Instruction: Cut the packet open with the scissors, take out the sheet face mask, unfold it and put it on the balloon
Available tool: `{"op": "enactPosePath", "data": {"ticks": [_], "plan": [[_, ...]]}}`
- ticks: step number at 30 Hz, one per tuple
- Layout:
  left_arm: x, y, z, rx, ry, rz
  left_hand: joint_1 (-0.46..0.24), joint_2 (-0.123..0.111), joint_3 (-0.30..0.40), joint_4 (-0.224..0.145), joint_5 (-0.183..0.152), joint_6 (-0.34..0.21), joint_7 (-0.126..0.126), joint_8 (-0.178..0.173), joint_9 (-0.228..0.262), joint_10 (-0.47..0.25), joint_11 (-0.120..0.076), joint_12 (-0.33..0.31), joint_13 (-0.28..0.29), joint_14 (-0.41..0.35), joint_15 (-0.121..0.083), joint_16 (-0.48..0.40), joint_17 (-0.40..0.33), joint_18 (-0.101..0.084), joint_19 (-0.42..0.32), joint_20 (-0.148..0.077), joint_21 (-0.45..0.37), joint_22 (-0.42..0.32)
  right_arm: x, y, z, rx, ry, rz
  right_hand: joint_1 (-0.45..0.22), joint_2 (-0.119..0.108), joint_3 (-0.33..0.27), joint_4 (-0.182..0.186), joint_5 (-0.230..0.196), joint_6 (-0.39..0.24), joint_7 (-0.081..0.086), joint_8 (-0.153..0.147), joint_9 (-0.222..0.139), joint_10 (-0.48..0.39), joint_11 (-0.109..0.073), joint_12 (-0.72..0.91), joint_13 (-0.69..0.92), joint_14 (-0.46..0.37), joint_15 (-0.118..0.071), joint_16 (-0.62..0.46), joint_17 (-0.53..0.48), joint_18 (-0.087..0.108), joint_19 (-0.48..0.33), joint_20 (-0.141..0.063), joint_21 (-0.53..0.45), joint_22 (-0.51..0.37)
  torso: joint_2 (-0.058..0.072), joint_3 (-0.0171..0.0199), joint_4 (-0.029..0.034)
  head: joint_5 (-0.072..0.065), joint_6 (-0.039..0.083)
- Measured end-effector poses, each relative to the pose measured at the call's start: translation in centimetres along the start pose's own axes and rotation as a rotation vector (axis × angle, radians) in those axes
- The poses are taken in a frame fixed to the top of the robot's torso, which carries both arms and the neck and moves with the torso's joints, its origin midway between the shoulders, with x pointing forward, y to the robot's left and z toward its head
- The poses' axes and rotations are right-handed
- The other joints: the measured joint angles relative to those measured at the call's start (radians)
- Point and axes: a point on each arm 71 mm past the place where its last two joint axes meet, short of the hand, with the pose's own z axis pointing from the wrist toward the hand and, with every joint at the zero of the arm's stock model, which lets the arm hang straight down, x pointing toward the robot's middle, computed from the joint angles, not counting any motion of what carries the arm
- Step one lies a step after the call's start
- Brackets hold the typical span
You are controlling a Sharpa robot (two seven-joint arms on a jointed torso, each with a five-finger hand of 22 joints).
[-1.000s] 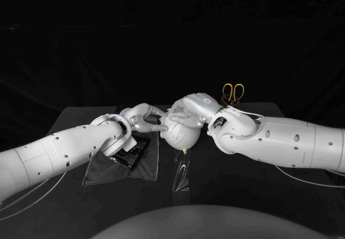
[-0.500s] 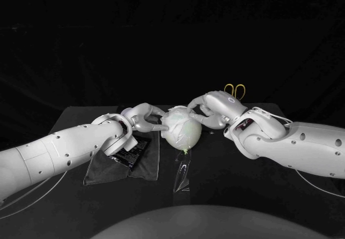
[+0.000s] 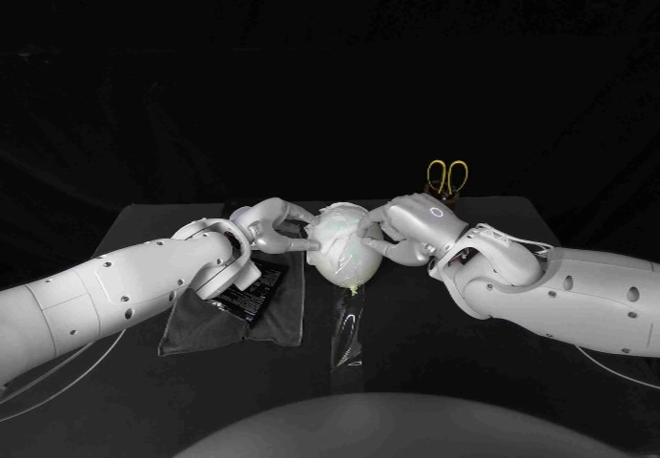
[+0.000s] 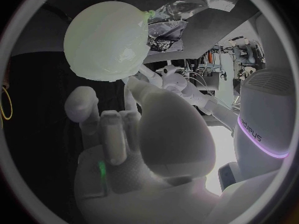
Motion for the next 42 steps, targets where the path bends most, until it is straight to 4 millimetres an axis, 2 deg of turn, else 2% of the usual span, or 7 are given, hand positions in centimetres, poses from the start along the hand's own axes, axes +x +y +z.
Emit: {"op": "enactPosePath", "data": {"ticks": [5, 10, 14, 21, 33, 35, 42], "plan": [[0.0, 0.0, 0.0, 0.0, 0.0, 0.0, 0.0, 0.0, 0.0, 0.0, 0.0, 0.0, 0.0, 0.0, 0.0, 0.0, 0.0, 0.0, 0.0, 0.0, 0.0, 0.0, 0.0, 0.0, 0.0, 0.0, 0.0, 0.0, 0.6, 0.0, 0.0, 0.006, 0.007, -0.017, 0.0, 0.0, 0.0, 0.0, 0.0, 0.0, 0.0, 0.0, -0.001, 0.0, 0.0, 0.0, -0.001, 0.0, 0.0, 0.0, 0.001, 0.0, 0.0, 0.0, 0.0, 0.0, 0.0, -0.0003, 0.0006, -0.001, 0.0], [0.0, 0.0, 0.0, 0.0, 0.0, -0.001, 0.0, 0.0, 0.0, 0.0, 0.0, 0.0, 0.0, 0.0, 0.0, 0.0, 0.0, 0.0, 0.0, 0.0, 0.0, 0.0, 0.0, 0.0, 0.0, 0.0, 0.0, 0.0, 1.0, 0.4, 0.4, 0.004, 0.008, -0.024, -0.009, -0.009, -0.006, 0.006, 0.0, -0.01, 0.002, -0.016, -0.01, 0.0, 0.0, 0.0, 0.0, 0.0, 0.0, 0.0, 0.001, 0.0, -0.003, -0.002, -0.014, 0.0, 0.0, -0.0006, 0.0005, -0.002, 0.0], [0.0, 0.0, 0.0, 0.0, 0.0, -0.001, 0.0, 0.0, 0.0, 0.0, 0.0, 0.0, 0.0, 0.0, 0.0, 0.0, 0.0, 0.0, 0.0, 0.0, 0.0, 0.0, 0.0, 0.0, 0.0, 0.0, 0.0, 0.0, 1.2, 0.7, 0.6, 0.004, 0.001, -0.025, -0.017, -0.017, -0.011, 0.011, 0.0, -0.023, 0.012, -0.028, -0.019, 0.0, 0.0, 0.0, 0.0, 0.0, 0.0, -0.001, 0.001, -0.001, -0.004, -0.004, -0.016, 0.0, 0.0, -0.0006, 0.0006, -0.002, 0.0], [0.0, -0.1, -0.1, 0.001, 0.001, -0.002, 0.0, 0.0, 0.0, 0.0, 0.0, 0.0, 0.0, 0.0, 0.0, 0.0, 0.0, 0.0, 0.0, 0.0, 0.0, 0.0, 0.0, 0.0, 0.0, 0.0, 0.0, 0.0, 1.3, 1.2, 1.1, 0.007, -0.02, -0.022, -0.017, -0.017, -0.008, 0.019, 0.0, -0.024, 0.012, -0.037, -0.024, -0.002, -0.002, 0.0, 0.0, 0.0, 0.0, -0.001, 0.0, -0.001, -0.004, -0.004, -0.016, 0.0, 0.0, -0.0005, 0.0007, -0.001, 0.0], [0.1, -0.1, 0.0, 0.002, 0.002, -0.002, 0.0, 0.0, 0.0, 0.0, 0.0, 0.0, 0.0, 0.0, -0.001, 0.0, 0.0, 0.0, 0.0, 0.0, 0.0, 0.0, 0.0, 0.0, 0.0, 0.0, 0.0, 0.0, 1.8, 1.2, 1.8, 0.037, -0.014, -0.023, -0.074, 0.0, -0.011, 0.086, 0.0, -0.038, 0.019, -0.056, -0.041, 0.001, 0.001, -0.012, 0.0, 0.0, 0.0, 0.0, 0.0, -0.001, -0.011, 0.003, -0.059, 0.0, -0.001, -0.0005, 0.0, -0.003, 0.0], [0.1, -0.1, 0.0, 0.002, 0.002, -0.002, 0.0, 0.0, 0.0, 0.0, 0.0, 0.0, 0.0, 0.0, -0.001, 0.0, 0.0, 0.0, 0.0, 0.0, 0.0, 0.0, 0.0, 0.0, 0.0, 0.0, 0.0, 0.0, 1.9, 1.2, 1.9, 0.041, -0.01, -0.023, -0.073, 0.009, -0.009, 0.087, 0.0, -0.038, 0.019, -0.056, -0.042, 0.001, 0.001, -0.012, 0.0, 0.0, 0.0, 0.0, 0.0, -0.002, -0.011, 0.003, -0.059, 0.0, -0.001, -0.0005, 0.0, -0.003, 0.0], [0.1, -0.1, 0.0, 0.002, 0.002, -0.003, 0.0, 0.0, 0.0, 0.0, 0.0, 0.0, 0.0, 0.0, -0.001, -0.004, -0.004, 0.0, 0.0, 0.0, 0.0, -0.005, 0.0, 0.0, 0.0, 0.0, 0.0, -0.001, 2.2, 1.2, 2.3, 0.058, 0.005, -0.028, -0.07, 0.012, -0.007, 0.09, 0.0, -0.038, 0.019, -0.056, -0.042, 0.001, 0.001, -0.016, 0.0, 0.0, 0.001, 0.0, 0.001, -0.002, -0.013, 0.005, -0.066, 0.0, -0.001, -0.0004, 0.0002, -0.004, 0.0]]}}
